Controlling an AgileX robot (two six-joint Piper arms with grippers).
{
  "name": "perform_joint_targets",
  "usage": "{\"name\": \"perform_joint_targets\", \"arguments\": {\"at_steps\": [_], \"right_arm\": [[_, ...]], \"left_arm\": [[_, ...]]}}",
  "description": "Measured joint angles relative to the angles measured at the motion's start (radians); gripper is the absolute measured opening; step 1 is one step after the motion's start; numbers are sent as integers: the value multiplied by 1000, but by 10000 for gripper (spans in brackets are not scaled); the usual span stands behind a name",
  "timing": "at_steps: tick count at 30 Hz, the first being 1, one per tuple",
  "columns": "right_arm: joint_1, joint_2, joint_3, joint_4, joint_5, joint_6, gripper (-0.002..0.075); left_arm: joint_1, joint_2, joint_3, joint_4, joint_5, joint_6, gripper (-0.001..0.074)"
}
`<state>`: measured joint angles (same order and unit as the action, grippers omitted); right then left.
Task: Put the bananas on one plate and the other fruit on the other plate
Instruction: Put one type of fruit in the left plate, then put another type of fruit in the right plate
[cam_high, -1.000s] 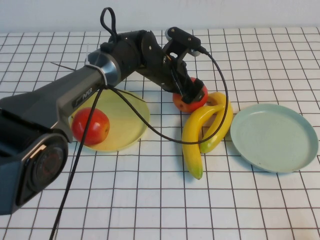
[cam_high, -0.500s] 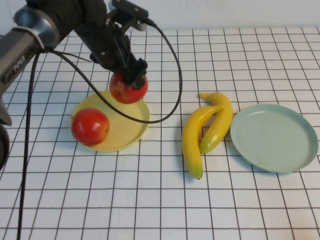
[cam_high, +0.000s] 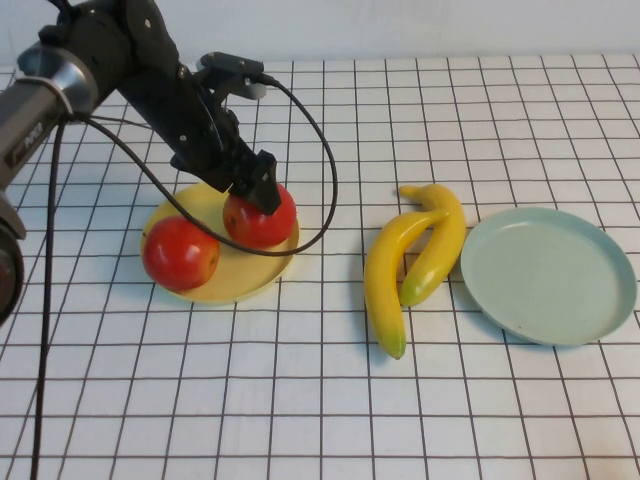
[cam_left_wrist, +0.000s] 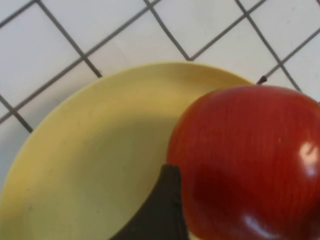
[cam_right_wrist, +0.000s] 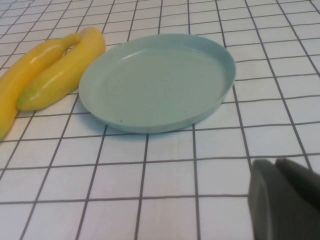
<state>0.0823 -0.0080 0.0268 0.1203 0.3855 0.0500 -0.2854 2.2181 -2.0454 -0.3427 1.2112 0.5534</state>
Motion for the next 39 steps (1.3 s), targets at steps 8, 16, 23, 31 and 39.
{"name": "perform_joint_targets", "arguments": {"at_steps": [8,16,23,31,39], "right_arm": [[0,0,0,0,0,0,-16],[0,0,0,0,0,0,-16],[0,0,0,0,0,0,-16],[0,0,0,0,0,0,-16],[0,0,0,0,0,0,-16]], "left_arm": [[4,-52,2,33,12,2,668],[11,-226,7,68,23,-19,662],[17,-393,214,-52,23,8,165],[17,-791,638,-269,-170,243,7],[17,-1417,1217,-327,-706,266,0]]}}
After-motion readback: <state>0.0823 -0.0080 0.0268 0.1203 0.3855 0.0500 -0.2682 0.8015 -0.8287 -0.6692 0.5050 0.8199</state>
